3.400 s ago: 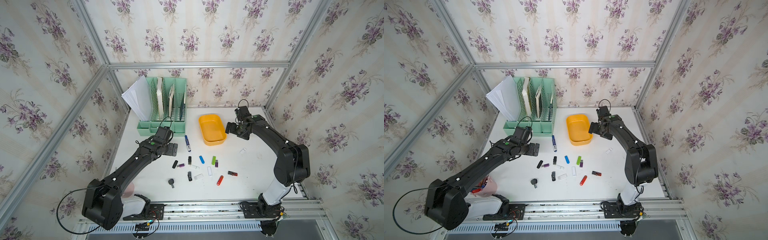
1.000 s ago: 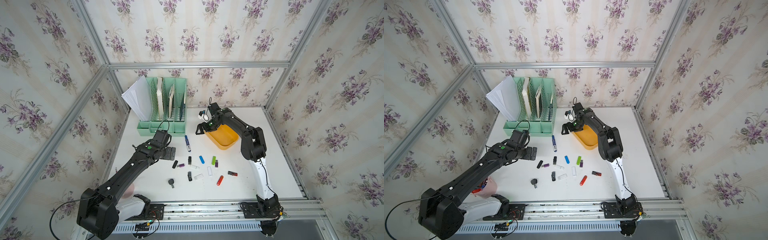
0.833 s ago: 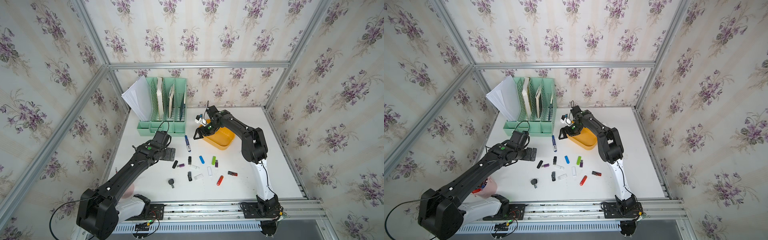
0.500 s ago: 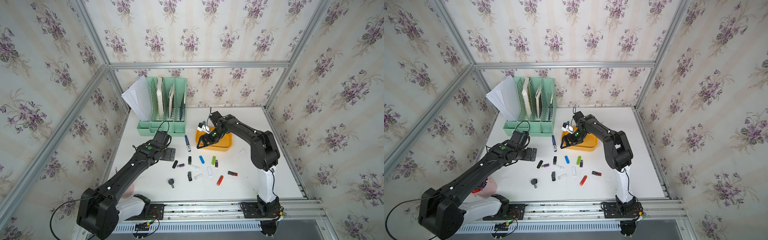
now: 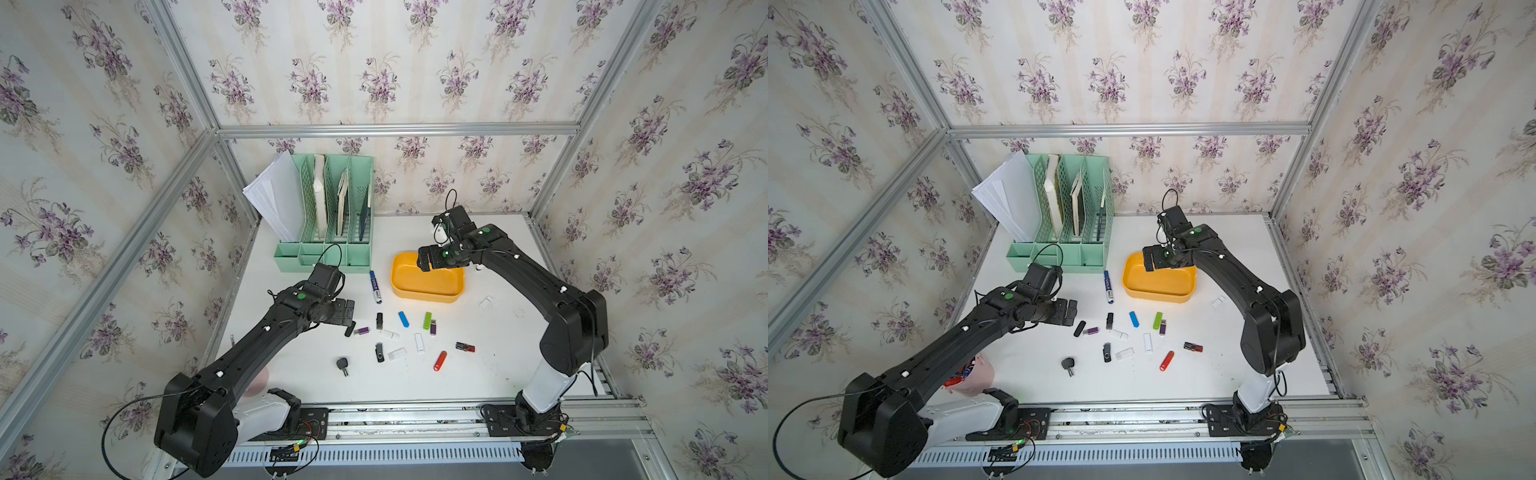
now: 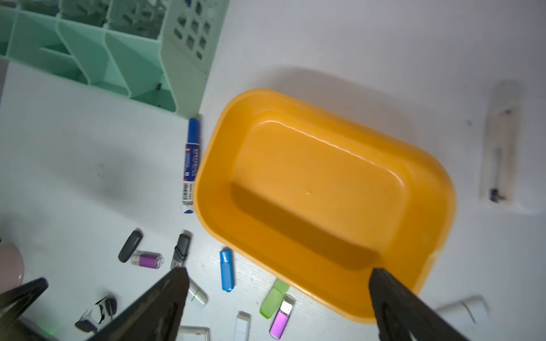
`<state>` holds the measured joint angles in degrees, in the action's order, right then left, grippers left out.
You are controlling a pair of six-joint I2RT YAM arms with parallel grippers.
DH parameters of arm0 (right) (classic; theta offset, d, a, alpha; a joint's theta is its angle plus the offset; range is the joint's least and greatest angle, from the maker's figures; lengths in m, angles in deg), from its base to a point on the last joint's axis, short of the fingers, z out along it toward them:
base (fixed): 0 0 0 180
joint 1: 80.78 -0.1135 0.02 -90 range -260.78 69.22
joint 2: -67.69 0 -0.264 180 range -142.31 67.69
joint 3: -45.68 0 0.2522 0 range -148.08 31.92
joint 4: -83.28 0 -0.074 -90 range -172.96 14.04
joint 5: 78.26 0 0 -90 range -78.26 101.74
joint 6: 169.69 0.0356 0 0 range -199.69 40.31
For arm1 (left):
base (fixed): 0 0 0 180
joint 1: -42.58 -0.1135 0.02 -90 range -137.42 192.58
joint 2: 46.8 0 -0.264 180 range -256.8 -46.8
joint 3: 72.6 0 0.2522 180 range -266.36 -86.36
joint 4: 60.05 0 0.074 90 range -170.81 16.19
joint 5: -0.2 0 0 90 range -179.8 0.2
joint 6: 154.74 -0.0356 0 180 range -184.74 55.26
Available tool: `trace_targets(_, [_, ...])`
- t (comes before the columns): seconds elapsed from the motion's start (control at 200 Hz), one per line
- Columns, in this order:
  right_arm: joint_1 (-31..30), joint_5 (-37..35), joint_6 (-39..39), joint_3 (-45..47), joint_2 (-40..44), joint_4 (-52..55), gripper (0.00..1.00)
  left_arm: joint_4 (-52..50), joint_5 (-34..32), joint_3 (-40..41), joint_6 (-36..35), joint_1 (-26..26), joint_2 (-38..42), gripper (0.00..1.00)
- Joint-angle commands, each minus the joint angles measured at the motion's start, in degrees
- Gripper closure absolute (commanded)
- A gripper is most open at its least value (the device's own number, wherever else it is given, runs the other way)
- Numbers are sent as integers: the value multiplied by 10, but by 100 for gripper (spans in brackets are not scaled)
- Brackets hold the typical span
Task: Put the usb flash drive into the storage box
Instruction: Pick up the USB flash from the center of the board.
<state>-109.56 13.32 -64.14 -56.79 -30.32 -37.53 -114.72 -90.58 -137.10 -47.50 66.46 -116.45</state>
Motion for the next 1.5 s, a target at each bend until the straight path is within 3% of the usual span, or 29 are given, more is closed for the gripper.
trace_targets(0.0, [18,-123,112,48,40,36,0,12,53,8,-24,7,-14,1])
trace_targets(0.245, [111,-63,116,181,125,2,0,21,72,11,-18,21,-87,0])
trace_targets(0.4, [146,-34,105,229,136,-12,0,46,67,20,-2,24,-141,6])
trace_targets(1.119, [177,0,90,288,152,-32,0,35,37,-48,68,24,-258,12])
trace_targets(1.493, [189,5,88,313,151,-41,0,29,42,-53,69,24,-278,26])
